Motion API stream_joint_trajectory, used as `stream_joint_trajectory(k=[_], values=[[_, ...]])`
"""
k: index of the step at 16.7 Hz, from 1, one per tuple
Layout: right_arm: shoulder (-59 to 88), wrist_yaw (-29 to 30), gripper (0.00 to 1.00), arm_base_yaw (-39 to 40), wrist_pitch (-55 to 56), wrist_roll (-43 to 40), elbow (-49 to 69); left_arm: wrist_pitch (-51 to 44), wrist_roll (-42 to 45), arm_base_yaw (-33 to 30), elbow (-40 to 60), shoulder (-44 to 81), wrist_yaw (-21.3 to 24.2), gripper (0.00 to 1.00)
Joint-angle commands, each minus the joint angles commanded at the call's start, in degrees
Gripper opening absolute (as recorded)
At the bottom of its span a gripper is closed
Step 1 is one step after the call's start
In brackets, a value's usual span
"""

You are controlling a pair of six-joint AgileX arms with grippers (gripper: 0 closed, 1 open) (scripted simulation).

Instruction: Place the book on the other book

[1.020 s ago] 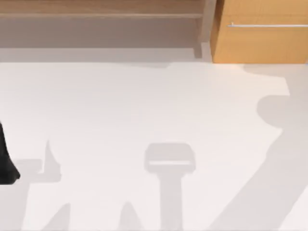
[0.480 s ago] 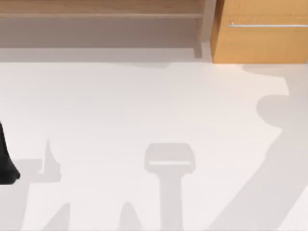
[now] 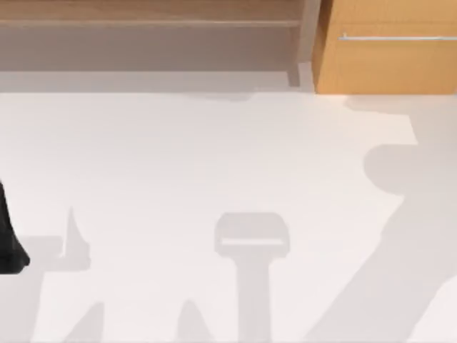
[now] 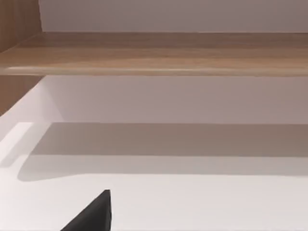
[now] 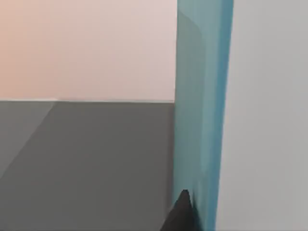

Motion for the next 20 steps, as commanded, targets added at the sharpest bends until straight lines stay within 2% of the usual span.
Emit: stream_joint_trajectory(k=[6,11,17,20], values=[[-5.86,1.53,0.00,-0.16,0.53,0.33,4.62,0.00,0.00,0.00,0.00,0.00,0.00,1.00],[-1.15,-1.12,0.00,-0.32,-0.05,-1.23,-2.40,0.00,0.00,0.00,0.00,0.00,0.00,1.00],[-0.48,-1.45,0.00,-0.15,-0.29,-1.16,-3.12,0.00,0.00,0.00,0.00,0.00,0.00,1.00],[-2.42,-0.57,0.00,-0.68,0.93,2.21,-4.51,0.00,0.00,0.00,0.00,0.00,0.00,1.00]])
